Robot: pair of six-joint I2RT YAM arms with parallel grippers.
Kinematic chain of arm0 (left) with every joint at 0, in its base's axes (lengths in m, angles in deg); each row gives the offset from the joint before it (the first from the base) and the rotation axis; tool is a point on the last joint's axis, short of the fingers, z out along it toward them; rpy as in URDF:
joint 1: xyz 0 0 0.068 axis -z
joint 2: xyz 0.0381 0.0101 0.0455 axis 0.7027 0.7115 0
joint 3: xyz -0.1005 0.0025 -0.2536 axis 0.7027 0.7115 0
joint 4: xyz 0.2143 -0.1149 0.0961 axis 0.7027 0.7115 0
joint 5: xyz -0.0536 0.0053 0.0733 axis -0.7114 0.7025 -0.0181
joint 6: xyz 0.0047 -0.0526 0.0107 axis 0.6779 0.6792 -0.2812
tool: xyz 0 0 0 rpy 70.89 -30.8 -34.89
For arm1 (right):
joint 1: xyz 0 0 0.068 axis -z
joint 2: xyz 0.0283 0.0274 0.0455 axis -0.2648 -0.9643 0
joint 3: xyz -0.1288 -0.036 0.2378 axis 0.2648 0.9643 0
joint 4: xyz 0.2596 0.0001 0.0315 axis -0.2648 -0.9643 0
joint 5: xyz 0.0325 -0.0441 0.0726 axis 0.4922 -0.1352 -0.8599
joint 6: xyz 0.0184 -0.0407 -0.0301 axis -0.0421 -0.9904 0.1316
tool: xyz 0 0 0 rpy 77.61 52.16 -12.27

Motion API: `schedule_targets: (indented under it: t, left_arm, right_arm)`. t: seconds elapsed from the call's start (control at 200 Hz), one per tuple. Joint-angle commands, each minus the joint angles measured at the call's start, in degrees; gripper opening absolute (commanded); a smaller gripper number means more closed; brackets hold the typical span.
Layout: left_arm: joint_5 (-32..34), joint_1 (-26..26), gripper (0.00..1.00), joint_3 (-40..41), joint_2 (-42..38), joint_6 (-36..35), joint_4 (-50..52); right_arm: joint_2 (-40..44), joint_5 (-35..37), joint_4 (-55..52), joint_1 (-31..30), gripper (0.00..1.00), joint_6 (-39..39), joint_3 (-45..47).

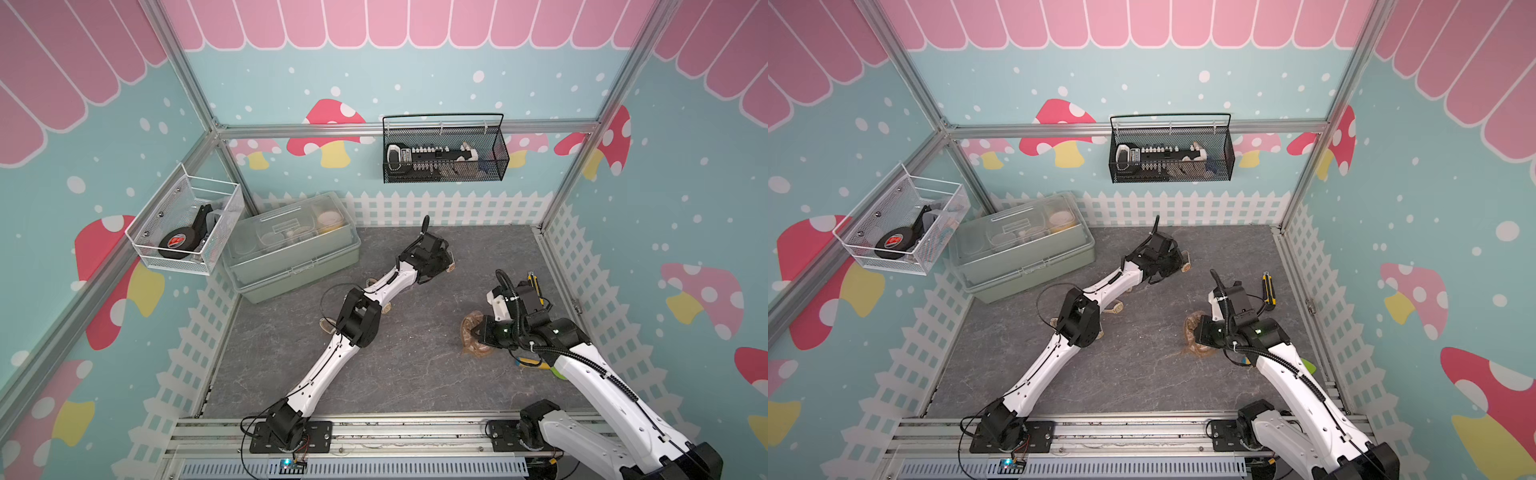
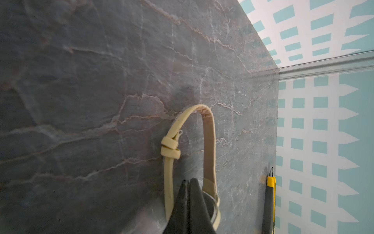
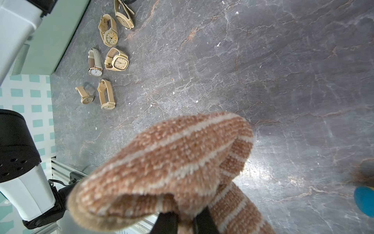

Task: Wipe the watch dial
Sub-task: Move the watch to the center of the board.

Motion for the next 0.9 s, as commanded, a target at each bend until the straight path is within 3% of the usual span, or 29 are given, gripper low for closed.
schedule_targets:
  t: [0.0,0.3,0.58,0.891]
  left_arm:
    - [-0.9,-0.6,0.0,2.0,-0.8,-1.0,1.7]
    - [-2.1,-1.0,0.0,4.7,-3.7,-5.6,9.0]
    - [-3.4,-2.1,0.0,16.1,-11.2,-10.6,13.2]
    - [-2.4,-4.5,0.0,32.6,-24.8,-18.4,16.9]
  right_arm:
    - [-0.4,0.2,-0.2,0.3,0.0,-0.9,-1.3]
    - [-0.8,0.5,-0.2,0.6,0.0,-1.9,-1.9]
    - [-0.9,0.7,0.8,0.9,0.0,-2.0,-1.6]
    - [-3.3,-0.3,4.8,0.9,0.0,-2.7,-1.7]
